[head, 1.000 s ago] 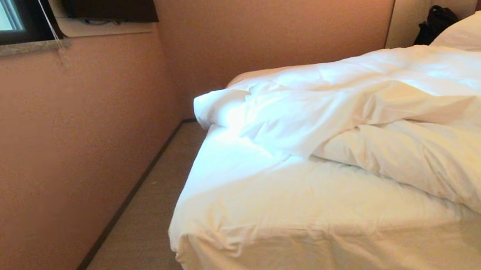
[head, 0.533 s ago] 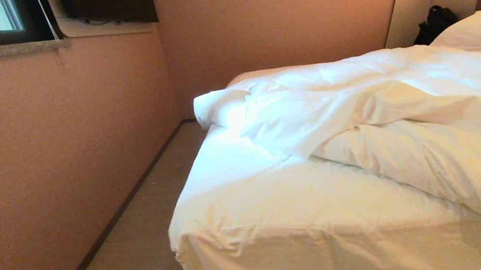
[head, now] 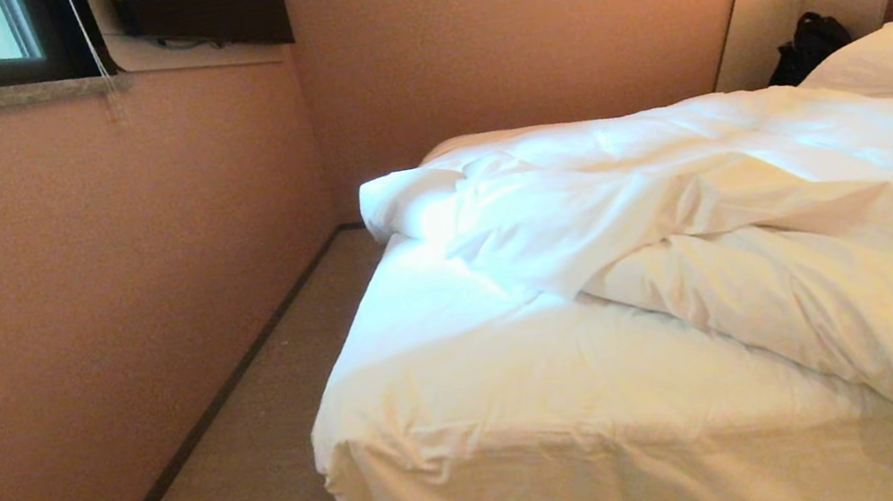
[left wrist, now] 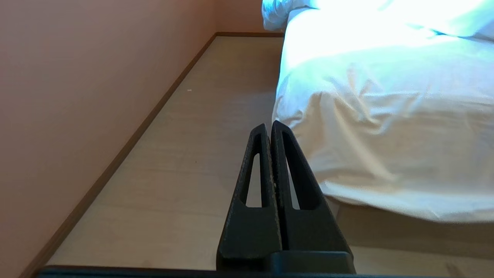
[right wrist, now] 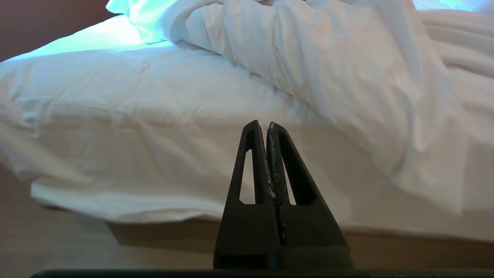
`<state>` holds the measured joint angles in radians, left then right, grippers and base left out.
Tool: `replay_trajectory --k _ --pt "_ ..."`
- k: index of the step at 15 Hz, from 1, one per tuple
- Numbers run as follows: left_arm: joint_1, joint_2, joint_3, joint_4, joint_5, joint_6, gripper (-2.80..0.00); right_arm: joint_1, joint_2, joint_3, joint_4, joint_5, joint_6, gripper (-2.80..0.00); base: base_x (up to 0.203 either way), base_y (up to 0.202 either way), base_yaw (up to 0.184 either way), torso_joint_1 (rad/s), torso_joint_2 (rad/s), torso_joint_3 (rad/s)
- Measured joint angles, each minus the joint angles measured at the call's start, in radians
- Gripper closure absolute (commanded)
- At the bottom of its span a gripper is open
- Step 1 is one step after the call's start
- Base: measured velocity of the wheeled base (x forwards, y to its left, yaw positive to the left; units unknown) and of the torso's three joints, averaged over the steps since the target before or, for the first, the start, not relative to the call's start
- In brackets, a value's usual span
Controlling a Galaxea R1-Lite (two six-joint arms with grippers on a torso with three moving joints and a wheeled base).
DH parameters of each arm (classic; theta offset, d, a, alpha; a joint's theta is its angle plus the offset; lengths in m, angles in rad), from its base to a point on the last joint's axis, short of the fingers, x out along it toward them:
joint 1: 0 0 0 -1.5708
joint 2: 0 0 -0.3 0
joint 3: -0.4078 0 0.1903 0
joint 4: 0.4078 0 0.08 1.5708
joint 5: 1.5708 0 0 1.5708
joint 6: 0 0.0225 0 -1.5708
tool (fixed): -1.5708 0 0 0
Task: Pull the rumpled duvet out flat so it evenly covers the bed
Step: Hold the folded corner of the quilt
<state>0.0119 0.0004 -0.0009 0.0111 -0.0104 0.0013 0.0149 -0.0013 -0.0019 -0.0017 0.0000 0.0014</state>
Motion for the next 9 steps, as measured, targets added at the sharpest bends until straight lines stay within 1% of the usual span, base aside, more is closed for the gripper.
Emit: replay_trajectory --k 2,3,9 --pt "0.0 0.0 0.0 0.001 0.0 0.0 0.0 0.0 0.0 0.0 0.0 0.0 0.0 0.0 0.186 0.0 0.0 0.005 0.0 0.002" --pt "0.0 0.0 0.0 0.001 0.0 -0.001 0.0 0.0 0.0 0.0 0.0 0.0 0.0 0.0 0.127 0.0 0.003 0.012 0.01 0.001" --pt "0.0 0.0 0.0 0.001 0.0 -0.001 0.0 0.0 0.0 0.0 0.0 0.0 0.0 0.0 0.0 0.0 0.0 0.0 0.0 0.0"
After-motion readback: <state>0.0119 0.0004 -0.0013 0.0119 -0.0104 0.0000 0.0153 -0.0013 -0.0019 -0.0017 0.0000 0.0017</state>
